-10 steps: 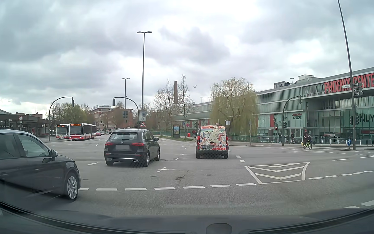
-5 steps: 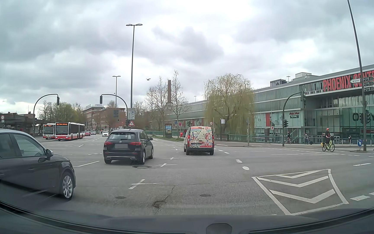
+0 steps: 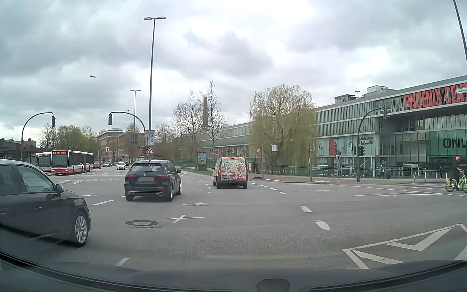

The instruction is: Follow the waypoints while adhering to traffic rules and regulations

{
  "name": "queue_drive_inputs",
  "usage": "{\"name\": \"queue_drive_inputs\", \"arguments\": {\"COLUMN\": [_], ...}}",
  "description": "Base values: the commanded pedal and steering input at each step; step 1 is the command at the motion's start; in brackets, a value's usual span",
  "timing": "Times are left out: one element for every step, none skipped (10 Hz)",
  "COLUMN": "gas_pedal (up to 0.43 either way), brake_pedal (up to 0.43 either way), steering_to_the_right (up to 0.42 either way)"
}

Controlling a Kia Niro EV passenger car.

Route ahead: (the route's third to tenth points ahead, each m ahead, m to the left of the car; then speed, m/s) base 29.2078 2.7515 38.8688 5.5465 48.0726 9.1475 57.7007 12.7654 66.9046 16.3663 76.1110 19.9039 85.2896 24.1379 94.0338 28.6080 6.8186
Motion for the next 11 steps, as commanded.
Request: {"name": "queue_drive_inputs", "arguments": {"gas_pedal": [0.197,0.189,0.189,0.189,0.189,0.189,0.189,0.189,0.189,0.169,0.169], "brake_pedal": [0.006,0.0,0.006,0.006,0.0,0.006,0.0,0.0,0.0,0.0,0.006], "steering_to_the_right": [0.011,0.008,0.005,0.004,0.003,-0.002,-0.007,-0.012,-0.013,-0.015,-0.02]}}
